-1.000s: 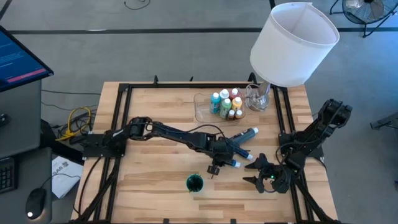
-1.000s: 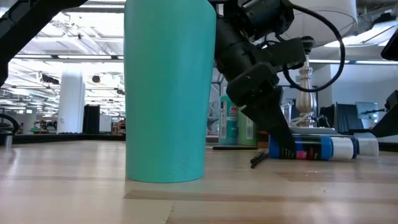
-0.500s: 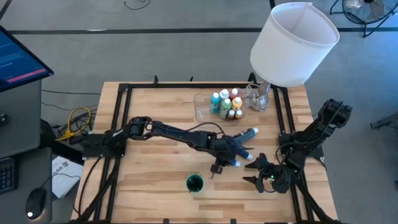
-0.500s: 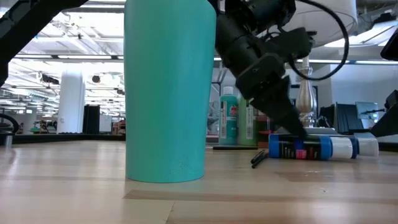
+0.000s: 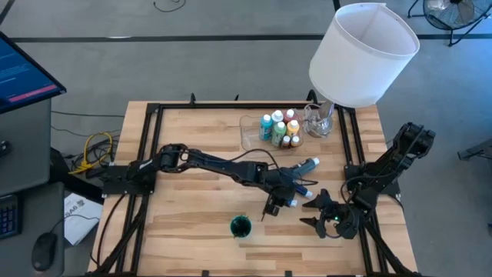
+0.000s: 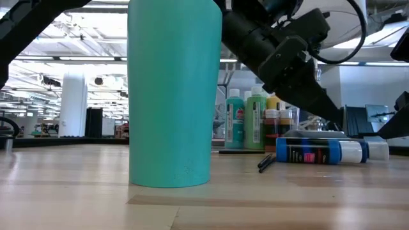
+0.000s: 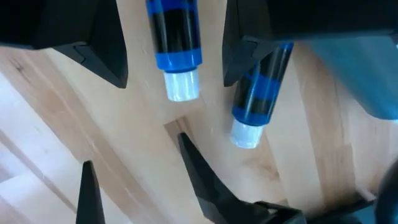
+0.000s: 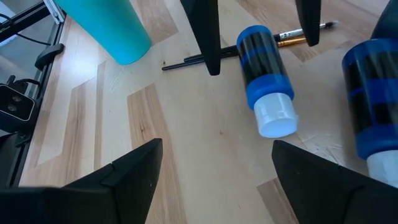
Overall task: Pick & Place Paint Supplies
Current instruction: Put the small blue paint bottle into the transparent bin
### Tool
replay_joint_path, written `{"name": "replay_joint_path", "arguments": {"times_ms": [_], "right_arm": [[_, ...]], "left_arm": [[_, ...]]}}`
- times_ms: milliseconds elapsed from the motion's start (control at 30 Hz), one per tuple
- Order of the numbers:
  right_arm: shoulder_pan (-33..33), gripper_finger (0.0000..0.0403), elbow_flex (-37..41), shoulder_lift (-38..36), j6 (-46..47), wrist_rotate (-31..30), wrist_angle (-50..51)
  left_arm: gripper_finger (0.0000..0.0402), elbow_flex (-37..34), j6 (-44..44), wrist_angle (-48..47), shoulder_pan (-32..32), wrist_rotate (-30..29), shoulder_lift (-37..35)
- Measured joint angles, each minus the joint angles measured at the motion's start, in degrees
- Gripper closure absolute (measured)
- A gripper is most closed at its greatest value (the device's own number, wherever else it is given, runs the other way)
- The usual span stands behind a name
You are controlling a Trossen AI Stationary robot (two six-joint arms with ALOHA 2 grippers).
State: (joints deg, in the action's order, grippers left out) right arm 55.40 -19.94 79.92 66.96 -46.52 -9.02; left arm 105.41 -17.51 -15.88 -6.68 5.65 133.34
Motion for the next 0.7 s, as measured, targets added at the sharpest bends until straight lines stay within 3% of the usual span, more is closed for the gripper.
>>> {"name": "replay_joint_path", "arguments": {"times_ms": [700], "right_arm": [[-1.09, 0.0106, 0.0, 0.02, 0.01, -0.01, 0.04]], "left_arm": [[0.0247, 0.79, 1.03, 0.79, -1.64, 1.33, 1.15]]}}
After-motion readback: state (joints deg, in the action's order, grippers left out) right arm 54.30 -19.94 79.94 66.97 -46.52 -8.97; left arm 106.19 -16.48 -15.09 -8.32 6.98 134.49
